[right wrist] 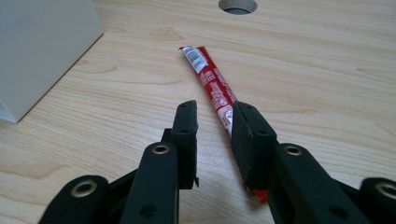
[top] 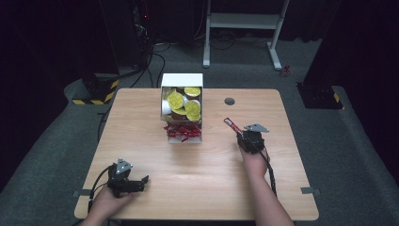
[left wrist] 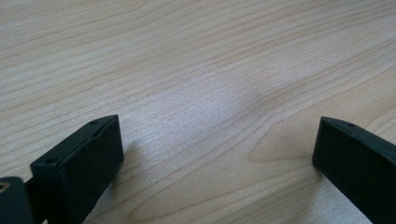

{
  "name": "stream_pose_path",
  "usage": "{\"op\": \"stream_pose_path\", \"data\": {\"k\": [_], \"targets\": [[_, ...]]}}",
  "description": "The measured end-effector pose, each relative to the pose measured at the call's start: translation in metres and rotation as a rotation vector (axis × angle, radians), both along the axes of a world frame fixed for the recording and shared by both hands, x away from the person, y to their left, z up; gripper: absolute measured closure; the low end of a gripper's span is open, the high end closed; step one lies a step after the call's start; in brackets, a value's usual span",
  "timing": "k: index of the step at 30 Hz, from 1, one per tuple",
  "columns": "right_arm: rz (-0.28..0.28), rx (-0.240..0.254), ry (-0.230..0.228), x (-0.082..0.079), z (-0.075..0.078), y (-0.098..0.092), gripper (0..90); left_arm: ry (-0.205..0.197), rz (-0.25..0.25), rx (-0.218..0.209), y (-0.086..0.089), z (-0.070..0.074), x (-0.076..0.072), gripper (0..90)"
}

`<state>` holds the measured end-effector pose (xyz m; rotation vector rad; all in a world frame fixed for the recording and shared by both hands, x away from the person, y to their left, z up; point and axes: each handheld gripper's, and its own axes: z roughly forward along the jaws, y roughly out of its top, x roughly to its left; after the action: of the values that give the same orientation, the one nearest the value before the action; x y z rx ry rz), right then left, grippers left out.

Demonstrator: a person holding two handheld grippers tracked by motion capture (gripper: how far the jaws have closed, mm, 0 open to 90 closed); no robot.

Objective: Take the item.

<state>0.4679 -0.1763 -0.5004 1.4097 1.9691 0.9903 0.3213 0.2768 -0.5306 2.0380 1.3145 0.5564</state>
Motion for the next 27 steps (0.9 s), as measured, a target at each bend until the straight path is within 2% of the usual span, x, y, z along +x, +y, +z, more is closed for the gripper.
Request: {"op": "stream_pose_path", "data": {"k": [3, 17, 23, 27], "targets": [[0.007, -0.010, -0.014, -0.002, 0.004, -0.001, 70.1, 0.000, 0.000, -0.001, 0.000, 0.000, 0.000, 2.1], [0.029, 0.024, -0.038, -0.020, 0.024, -0.005, 59.6, -0.003, 0.004, -0.006, 0.000, 0.000, 0.000, 2.0], [0.068, 0.049, -0.043, -0.030, 0.025, 0.002, 54.4, -0.003, 0.004, -0.006, -0.001, 0.000, 0.000, 2.0], [0.095, 0.047, -0.049, -0.039, 0.026, 0.008, 50.0, -0.002, 0.004, -0.006, 0.000, 0.000, 0.000, 2.1]]}}
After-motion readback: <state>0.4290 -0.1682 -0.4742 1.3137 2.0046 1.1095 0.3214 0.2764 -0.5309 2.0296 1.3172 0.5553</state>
